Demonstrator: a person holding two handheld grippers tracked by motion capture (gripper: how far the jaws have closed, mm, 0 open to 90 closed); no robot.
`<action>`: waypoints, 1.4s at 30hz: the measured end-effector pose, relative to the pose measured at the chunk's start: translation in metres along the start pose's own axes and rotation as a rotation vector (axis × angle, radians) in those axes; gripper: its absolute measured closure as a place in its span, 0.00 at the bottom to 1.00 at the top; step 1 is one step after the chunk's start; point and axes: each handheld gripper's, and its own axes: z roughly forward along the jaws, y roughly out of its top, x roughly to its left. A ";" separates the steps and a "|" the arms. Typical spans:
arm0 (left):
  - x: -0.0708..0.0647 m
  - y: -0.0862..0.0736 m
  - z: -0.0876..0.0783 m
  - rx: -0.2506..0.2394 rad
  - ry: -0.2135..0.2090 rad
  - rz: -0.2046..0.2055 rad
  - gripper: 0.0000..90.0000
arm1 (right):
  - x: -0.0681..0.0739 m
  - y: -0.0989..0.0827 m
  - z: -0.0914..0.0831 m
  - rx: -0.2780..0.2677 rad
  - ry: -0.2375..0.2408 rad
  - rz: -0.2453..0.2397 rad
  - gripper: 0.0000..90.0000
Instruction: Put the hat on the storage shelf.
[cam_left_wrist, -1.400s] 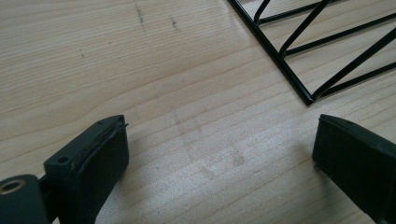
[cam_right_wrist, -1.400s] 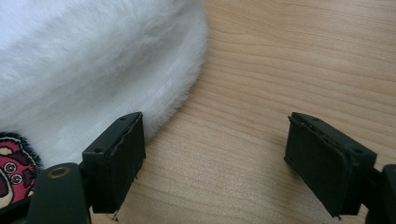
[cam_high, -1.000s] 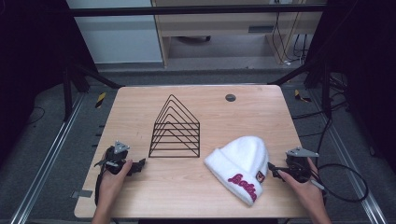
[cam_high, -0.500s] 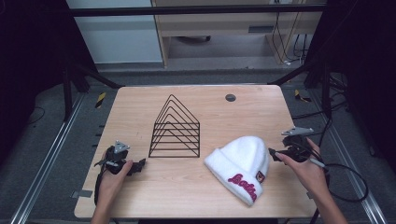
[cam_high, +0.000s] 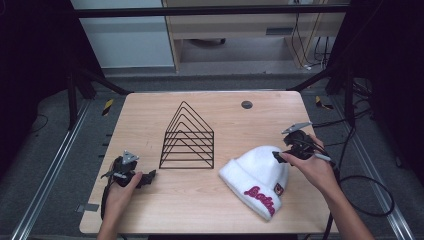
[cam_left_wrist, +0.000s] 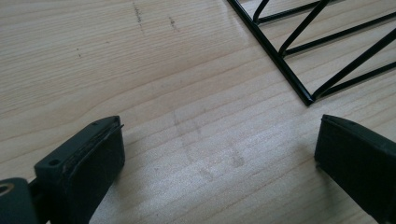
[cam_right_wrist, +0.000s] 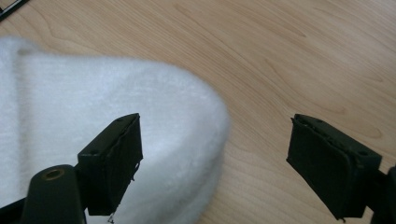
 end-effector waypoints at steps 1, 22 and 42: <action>0.000 0.000 0.000 0.000 0.000 0.000 0.01 | 0.000 0.004 0.002 0.003 0.007 -0.005 0.20; 0.000 0.000 0.000 0.000 0.000 0.000 0.01 | -0.012 0.006 0.050 0.148 0.095 0.062 0.47; 0.000 0.000 0.000 0.000 0.000 0.000 0.01 | -0.009 -0.005 0.066 0.191 0.137 0.091 0.60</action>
